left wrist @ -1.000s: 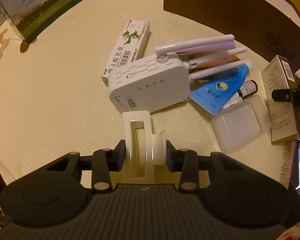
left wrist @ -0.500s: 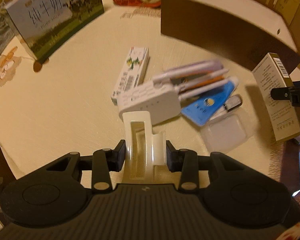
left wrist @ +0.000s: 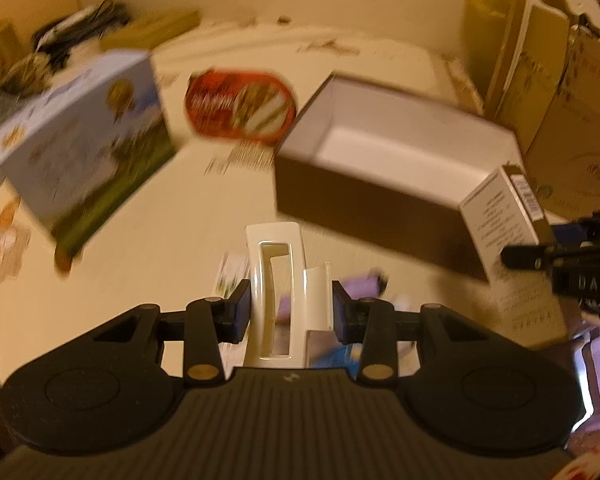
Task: Organize rigid objects
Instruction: 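Carry the gold box and white clip over the open brown shoebox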
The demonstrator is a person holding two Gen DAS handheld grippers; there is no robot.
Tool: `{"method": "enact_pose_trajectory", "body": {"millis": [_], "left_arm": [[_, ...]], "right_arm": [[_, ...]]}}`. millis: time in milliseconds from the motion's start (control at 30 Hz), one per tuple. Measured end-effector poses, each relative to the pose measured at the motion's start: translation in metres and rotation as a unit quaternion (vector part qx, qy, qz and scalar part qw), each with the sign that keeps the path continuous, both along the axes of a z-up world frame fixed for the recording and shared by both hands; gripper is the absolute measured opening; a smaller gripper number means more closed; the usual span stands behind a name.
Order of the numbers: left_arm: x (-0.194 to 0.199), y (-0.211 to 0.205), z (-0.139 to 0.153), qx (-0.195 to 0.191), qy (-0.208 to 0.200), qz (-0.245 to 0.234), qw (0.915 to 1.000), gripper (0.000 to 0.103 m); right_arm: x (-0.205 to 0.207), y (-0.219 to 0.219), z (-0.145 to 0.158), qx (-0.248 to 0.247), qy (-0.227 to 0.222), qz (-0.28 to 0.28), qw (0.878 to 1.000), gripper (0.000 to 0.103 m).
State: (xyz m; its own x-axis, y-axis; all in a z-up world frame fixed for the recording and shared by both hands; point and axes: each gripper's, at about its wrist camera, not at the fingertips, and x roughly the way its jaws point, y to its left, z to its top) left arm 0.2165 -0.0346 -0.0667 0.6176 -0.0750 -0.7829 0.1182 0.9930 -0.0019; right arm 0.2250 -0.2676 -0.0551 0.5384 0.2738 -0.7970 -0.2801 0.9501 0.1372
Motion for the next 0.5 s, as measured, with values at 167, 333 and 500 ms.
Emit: {"method": "enact_pose_trajectory", "body": {"millis": [167,333,500], "left_arm": [[0.050,-0.023,0.019,-0.014,-0.026,-0.021,0.9994,0.035],[0.101,-0.057,0.028,-0.014,-0.044,-0.049,0.9978,0.035],[0.148,-0.088,0.018,-0.013,-0.043,-0.067,0.9967,0.035]], "right_arm": [[0.028,-0.015,0.014,0.016,-0.016,-0.016,1.000,0.035],[0.063,-0.030,0.019,0.016,-0.032,-0.042,0.998,0.035],[0.100,-0.038,0.007,0.012,-0.029,-0.058,0.998,0.035]]}}
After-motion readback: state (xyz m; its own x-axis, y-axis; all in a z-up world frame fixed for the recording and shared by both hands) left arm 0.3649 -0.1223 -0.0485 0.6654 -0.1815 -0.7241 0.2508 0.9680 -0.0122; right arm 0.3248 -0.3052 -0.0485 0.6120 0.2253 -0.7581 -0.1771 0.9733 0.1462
